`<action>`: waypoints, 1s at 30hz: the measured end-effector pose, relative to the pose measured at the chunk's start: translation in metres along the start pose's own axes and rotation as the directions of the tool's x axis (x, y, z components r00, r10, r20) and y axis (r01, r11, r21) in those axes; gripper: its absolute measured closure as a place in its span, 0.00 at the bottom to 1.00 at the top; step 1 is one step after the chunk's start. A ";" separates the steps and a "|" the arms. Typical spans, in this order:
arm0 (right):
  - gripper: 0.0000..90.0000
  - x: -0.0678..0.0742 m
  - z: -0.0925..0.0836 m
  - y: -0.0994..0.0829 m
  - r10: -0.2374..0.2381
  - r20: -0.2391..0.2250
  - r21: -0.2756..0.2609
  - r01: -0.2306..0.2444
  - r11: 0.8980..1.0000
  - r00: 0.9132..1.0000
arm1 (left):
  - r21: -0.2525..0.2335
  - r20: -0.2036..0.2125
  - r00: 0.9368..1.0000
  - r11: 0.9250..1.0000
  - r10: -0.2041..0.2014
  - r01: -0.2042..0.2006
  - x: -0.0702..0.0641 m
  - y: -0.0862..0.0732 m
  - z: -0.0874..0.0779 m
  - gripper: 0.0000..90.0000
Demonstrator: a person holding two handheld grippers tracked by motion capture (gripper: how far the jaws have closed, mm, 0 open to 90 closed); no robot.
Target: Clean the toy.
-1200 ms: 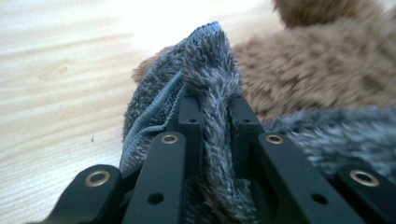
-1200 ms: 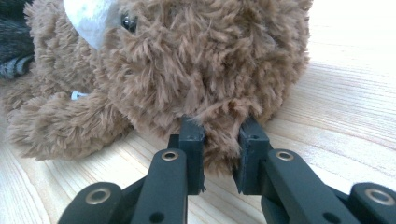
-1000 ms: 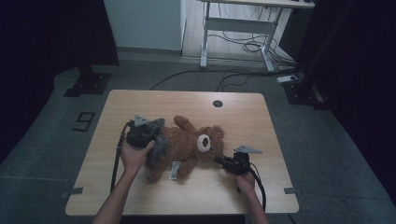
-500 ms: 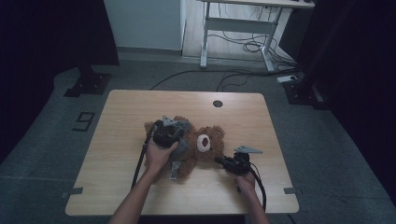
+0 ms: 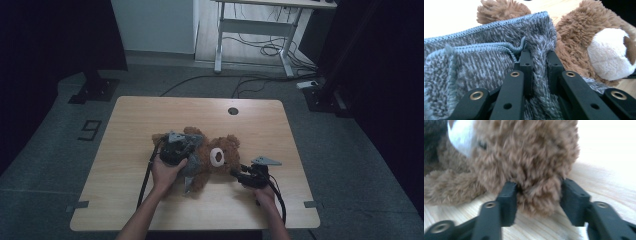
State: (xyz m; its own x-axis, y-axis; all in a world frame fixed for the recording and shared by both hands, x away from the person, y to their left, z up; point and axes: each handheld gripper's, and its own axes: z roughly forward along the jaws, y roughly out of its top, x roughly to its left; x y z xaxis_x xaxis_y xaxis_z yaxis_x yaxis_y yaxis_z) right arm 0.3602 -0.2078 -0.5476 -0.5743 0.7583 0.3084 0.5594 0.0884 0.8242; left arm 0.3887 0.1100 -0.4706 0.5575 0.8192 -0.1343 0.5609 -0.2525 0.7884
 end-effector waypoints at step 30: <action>0.00 0.046 0.020 0.048 -0.086 0.031 -0.003 0.086 0.996 0.996 | -0.107 0.055 0.998 0.994 0.033 -0.026 -0.013 -0.038 -0.016 0.88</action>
State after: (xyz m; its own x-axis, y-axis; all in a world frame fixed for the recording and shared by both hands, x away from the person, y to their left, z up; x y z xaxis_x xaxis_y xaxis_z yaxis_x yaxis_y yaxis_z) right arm 0.3723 -0.1559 -0.5036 -0.6017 0.7675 0.2213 0.5059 0.1518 0.8491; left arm 0.3496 0.1171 -0.4892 0.6086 0.7808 -0.1417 0.4771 -0.2173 0.8516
